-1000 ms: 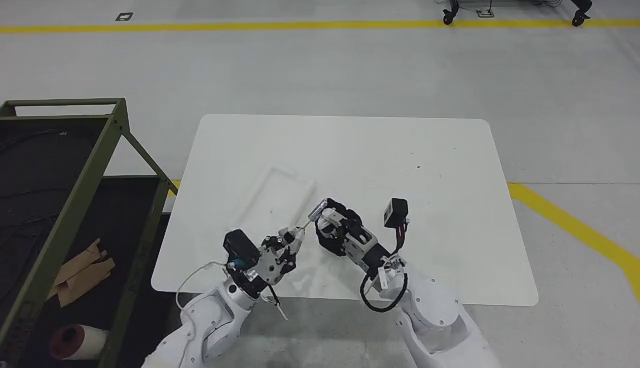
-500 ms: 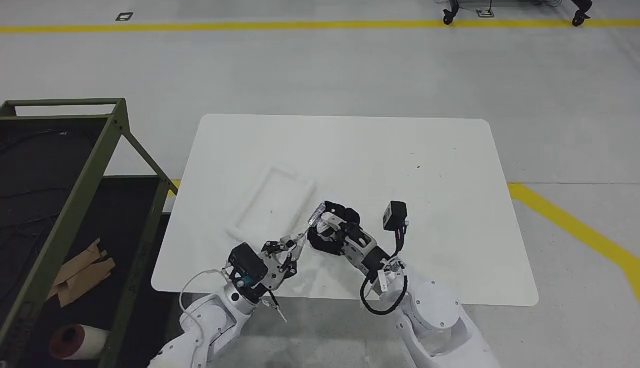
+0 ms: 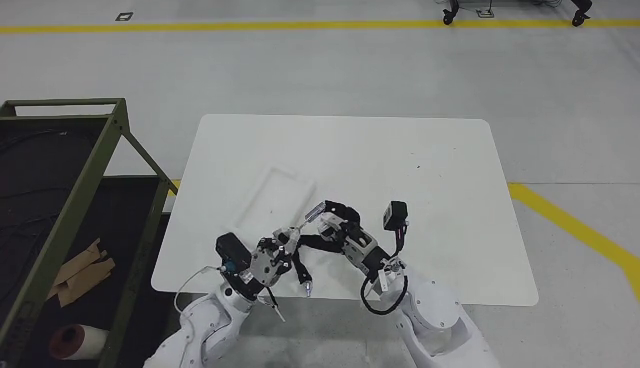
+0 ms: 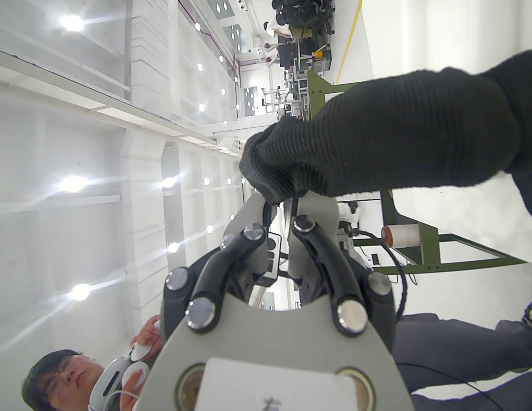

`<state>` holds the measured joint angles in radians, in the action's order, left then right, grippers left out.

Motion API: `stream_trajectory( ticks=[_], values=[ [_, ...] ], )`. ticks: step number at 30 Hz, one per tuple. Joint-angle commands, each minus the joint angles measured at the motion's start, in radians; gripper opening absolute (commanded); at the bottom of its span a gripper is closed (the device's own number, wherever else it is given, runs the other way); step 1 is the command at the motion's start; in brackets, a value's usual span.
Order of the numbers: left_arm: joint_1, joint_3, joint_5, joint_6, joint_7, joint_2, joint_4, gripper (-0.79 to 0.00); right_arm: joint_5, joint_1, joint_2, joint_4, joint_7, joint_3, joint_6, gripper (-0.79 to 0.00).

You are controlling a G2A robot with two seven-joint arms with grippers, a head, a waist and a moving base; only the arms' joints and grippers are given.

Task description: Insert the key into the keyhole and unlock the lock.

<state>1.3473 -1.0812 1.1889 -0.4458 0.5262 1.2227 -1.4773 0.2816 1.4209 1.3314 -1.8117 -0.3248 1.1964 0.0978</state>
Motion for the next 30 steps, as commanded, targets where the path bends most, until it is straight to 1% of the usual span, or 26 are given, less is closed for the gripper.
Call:
stream_trajectory(
  ticks=[1,2,3,4,8,9,11,13,15,16,17,18,21,22,25,30],
  values=[
    [0.004,-0.001,-0.157,-0.063,-0.146,0.001,-0.015,-0.785,-0.004,-0.001,0.000,0.003,-0.002,-0.002,0.000,-0.785],
    [0.003,-0.008,-0.223,-0.079,-0.200,0.001,-0.027,-0.785,-0.008,-0.002,-0.001,0.005,-0.003,-0.003,0.002,-0.785],
    [0.005,-0.013,-0.270,-0.086,-0.227,0.001,-0.035,-0.785,-0.009,-0.003,-0.001,0.005,-0.003,-0.004,0.002,-0.785],
    [0.008,-0.022,-0.358,-0.103,-0.282,0.001,-0.048,-0.785,-0.015,-0.004,-0.001,0.005,-0.002,-0.005,0.004,-0.785],
    [0.008,-0.051,-0.522,-0.105,-0.409,-0.002,-0.079,-0.785,-0.030,-0.008,-0.002,0.009,0.001,-0.009,0.016,-0.785],
    [0.009,-0.056,-0.542,-0.102,-0.434,-0.003,-0.083,-0.785,-0.035,-0.010,-0.002,0.012,0.002,-0.011,0.022,-0.674],
    [0.012,-0.059,-0.595,-0.093,-0.484,-0.004,-0.090,-0.785,-0.046,-0.015,-0.002,0.019,0.009,-0.014,0.042,0.000],
    [0.011,-0.059,-0.677,-0.055,-0.561,-0.003,-0.085,-0.785,-0.066,-0.019,-0.002,0.019,0.029,-0.018,0.060,0.000],
    [-0.001,-0.055,-0.820,0.015,-0.678,0.000,-0.073,-0.785,-0.099,-0.022,-0.003,0.025,0.035,-0.026,0.095,0.000],
    [-0.025,-0.067,-0.929,0.054,-0.752,0.000,-0.067,-0.785,-0.128,-0.028,-0.004,0.024,0.040,-0.034,0.129,0.000],
    [-0.039,-0.079,-0.972,0.088,-0.785,0.000,-0.053,-0.785,-0.131,-0.030,-0.003,0.021,0.041,-0.038,0.140,0.000],
    [-0.052,-0.084,-0.999,0.115,-0.815,0.000,-0.044,-0.785,-0.133,-0.030,-0.003,0.020,0.049,-0.037,0.150,0.000],
    [-0.072,-0.087,-1.043,0.156,-0.871,0.000,-0.015,-0.785,-0.123,-0.031,-0.002,0.017,0.053,-0.035,0.165,0.000],
    [-0.081,-0.083,-1.076,0.190,-0.911,0.002,-0.003,-0.785,-0.119,-0.033,-0.003,0.018,0.051,-0.031,0.166,0.000],
    [-0.107,-0.079,-1.124,0.264,-0.983,0.003,0.025,-0.785,-0.111,-0.034,-0.003,0.017,0.051,-0.023,0.166,0.000],
    [-0.128,-0.072,-1.133,0.303,-1.015,0.005,0.043,-0.785,-0.098,-0.034,-0.004,0.013,0.043,-0.014,0.154,0.000]
  ],
)
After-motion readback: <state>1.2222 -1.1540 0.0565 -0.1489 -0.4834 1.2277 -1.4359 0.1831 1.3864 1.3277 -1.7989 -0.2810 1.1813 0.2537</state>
